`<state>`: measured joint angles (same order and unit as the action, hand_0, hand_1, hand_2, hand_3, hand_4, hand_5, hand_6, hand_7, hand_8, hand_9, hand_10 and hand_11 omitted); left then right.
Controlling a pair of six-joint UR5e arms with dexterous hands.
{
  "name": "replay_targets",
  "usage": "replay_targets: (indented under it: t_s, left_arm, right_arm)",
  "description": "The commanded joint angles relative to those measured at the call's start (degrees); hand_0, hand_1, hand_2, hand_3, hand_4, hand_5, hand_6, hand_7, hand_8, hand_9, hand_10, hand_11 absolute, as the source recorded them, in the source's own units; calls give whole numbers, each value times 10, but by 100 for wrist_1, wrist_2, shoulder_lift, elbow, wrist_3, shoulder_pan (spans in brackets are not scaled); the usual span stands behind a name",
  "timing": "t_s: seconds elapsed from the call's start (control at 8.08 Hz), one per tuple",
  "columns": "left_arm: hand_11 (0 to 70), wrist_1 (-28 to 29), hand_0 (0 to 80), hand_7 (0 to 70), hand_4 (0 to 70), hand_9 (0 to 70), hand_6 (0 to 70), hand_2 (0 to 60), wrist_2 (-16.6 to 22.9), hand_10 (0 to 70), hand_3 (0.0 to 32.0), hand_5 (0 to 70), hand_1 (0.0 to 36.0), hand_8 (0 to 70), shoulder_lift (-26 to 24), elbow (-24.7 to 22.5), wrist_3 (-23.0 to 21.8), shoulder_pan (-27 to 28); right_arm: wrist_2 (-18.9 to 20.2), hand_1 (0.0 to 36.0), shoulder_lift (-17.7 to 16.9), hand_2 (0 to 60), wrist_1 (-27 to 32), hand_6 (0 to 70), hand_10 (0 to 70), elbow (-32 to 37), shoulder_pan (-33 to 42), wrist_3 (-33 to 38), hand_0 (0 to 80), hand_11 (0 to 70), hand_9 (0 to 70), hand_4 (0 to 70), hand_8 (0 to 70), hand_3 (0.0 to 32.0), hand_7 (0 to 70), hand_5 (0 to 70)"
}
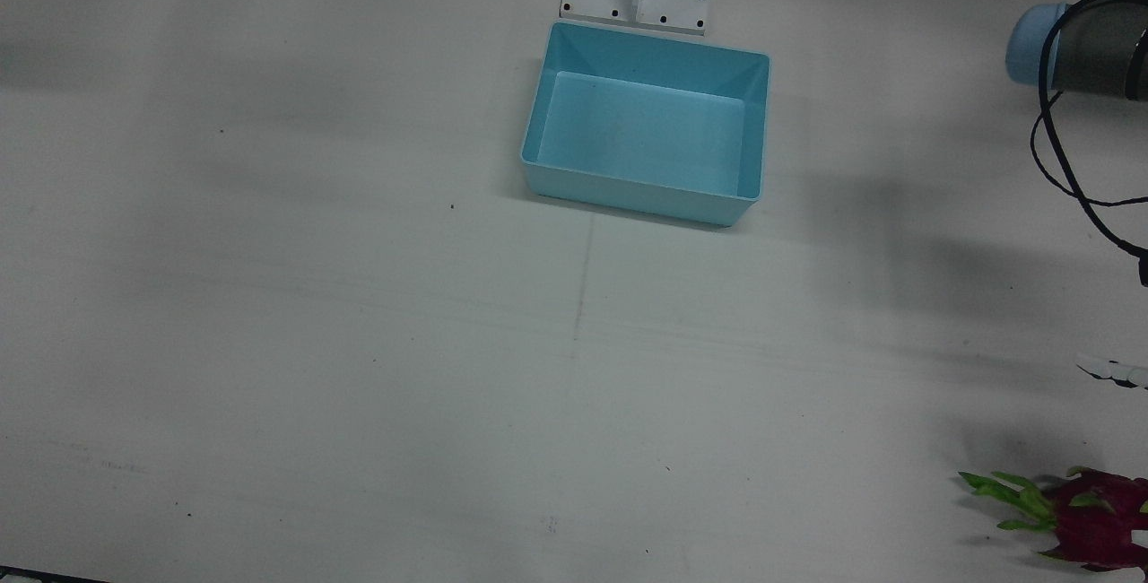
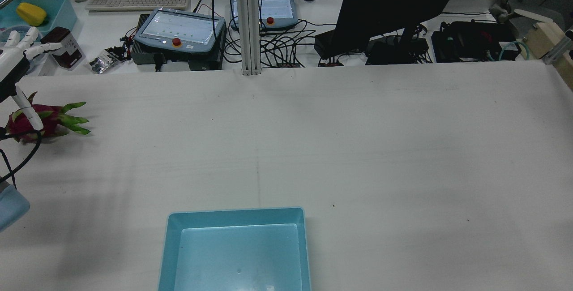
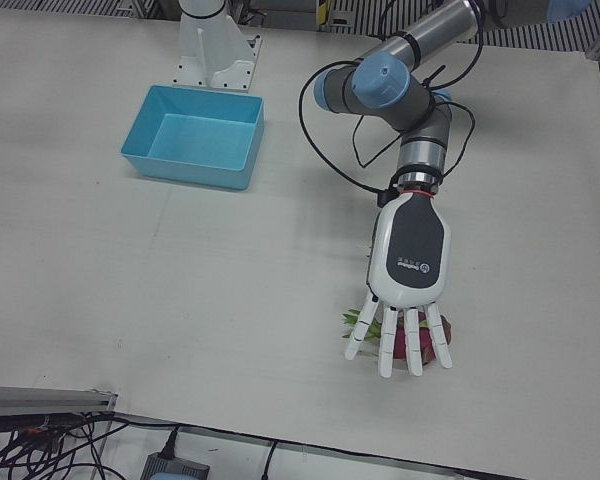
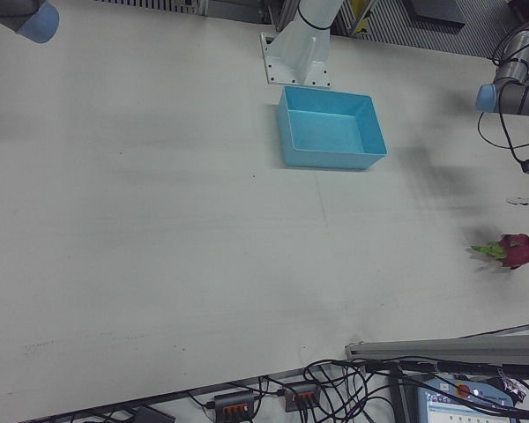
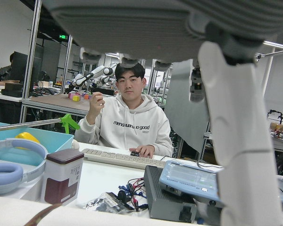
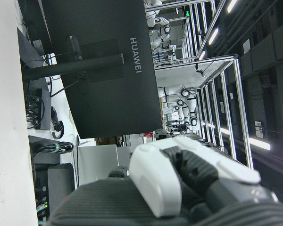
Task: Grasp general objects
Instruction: 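Reach the left hand toward the pink dragon fruit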
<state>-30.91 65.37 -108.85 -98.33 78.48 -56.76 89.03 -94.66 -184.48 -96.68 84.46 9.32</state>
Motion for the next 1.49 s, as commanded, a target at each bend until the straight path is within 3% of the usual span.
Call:
replay_targets:
  t_s: [0.0,0.37,0.74,0.99,1.11,1.24,1.36]
  left_arm:
    - [0,137,542,0,0,0,0,0,-269,0,314,0,201,0,-22,471,1,331]
    - [0,488,537,0,7,0,0,11,-323,0,312,0,199,0,-381,1330,1,384]
    - [0,866,537,0,31,0,0,35,-428,0,258,0,203,0,-453,1877,36,384]
    - [0,946,537,4,38,0,0,41,-437,0,244,0,204,0,-444,2097,27,332]
    - [0,1016,538,10,18,0,0,46,-437,0,172,113,204,0,-435,2194,27,323]
    - [0,1112,536,11,0,0,0,53,-446,0,12,700,204,0,-427,2291,27,306]
    - [0,1226,534,7,0,0,0,53,-464,0,6,700,201,0,-435,2448,36,305]
  right_arm:
    - [0,0,0,0,0,0,0,0,0,0,0,0,0,0,0,0,0,0]
    - [0,0,0,0,0,0,0,0,0,0,0,0,0,0,0,0,0,0]
    - [0,0,0,0,0,0,0,0,0,0,0,0,0,0,0,0,0,0]
    - [0,0,0,0,0,0,0,0,0,0,0,0,0,0,0,0,0,0]
    - [0,0,0,0,0,0,0,0,0,0,0,0,0,0,0,0,0,0]
    - [0,0,0,0,0,0,0,0,0,0,0,0,0,0,0,0,0,0]
    - [0,0,0,0,0,0,0,0,0,0,0,0,0,0,0,0,0,0]
